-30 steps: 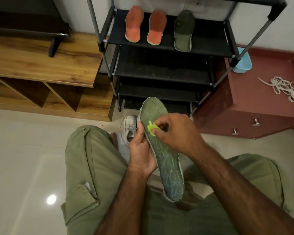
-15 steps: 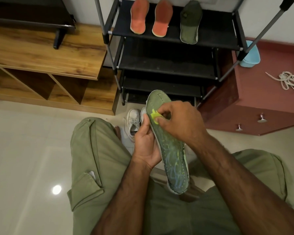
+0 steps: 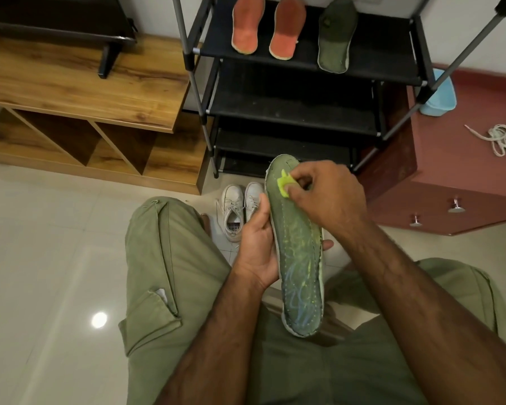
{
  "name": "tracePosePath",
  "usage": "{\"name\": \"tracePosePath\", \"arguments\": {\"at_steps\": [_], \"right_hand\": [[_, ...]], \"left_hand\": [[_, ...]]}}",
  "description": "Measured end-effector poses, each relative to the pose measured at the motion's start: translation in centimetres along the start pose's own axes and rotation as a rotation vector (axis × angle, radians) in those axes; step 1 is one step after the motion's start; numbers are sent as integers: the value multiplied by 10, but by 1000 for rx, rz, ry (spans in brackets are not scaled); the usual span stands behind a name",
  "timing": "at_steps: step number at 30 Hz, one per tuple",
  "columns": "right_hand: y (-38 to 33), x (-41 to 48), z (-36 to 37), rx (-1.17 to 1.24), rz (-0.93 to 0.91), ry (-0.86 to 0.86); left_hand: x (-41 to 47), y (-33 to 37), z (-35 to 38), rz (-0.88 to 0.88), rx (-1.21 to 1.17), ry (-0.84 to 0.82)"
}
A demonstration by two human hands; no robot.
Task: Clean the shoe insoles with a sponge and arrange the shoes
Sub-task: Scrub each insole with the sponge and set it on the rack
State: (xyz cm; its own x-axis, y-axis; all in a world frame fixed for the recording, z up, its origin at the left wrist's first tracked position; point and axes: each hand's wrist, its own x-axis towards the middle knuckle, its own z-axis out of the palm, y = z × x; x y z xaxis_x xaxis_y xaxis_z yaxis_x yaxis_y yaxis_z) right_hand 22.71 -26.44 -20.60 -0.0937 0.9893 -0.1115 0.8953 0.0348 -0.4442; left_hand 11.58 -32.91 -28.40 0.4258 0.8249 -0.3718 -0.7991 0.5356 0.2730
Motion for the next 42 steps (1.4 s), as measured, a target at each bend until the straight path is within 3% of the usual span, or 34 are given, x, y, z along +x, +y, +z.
{"name": "tracePosePath", "arguments": {"at_steps": [2, 7, 11, 15, 16, 20, 24, 26, 29, 32, 34, 36, 42], "right_hand": [[-1, 3, 2, -17, 6, 83], [-3, 2, 10, 129, -96, -144], [2, 12, 2, 93, -15, 101], [4, 4, 6, 115, -147, -209], [9, 3, 6, 90, -158, -221], [27, 6, -1, 94, -34, -4], [36, 2, 0, 466, 128, -48], [42, -1, 5, 547, 176, -24], [50, -2, 8, 598, 241, 91], [59, -1, 6, 641, 292, 205], [60, -5, 5, 629, 291, 251], [58, -13, 4, 588, 263, 266], [50, -38, -4, 262, 161, 158]], "left_hand": [[-2, -1, 4, -13, 16, 1], [3, -2, -5, -13, -4, -13], [6, -7, -9, -91, 41, -58], [6, -2, -13, -44, 19, -35], [5, -1, -11, -40, 26, -32], [2, 3, -4, -88, 4, 15], [3, 8, -5, -115, 91, 140], [1, 11, -1, -121, 172, 185], [-3, 18, -4, -103, 63, 57], [-12, 18, 2, -11, 241, 198], [-13, 16, 5, 61, 101, 117], [-9, 13, -1, -9, -91, -10], [-4, 6, -8, -107, -118, -24]]}}
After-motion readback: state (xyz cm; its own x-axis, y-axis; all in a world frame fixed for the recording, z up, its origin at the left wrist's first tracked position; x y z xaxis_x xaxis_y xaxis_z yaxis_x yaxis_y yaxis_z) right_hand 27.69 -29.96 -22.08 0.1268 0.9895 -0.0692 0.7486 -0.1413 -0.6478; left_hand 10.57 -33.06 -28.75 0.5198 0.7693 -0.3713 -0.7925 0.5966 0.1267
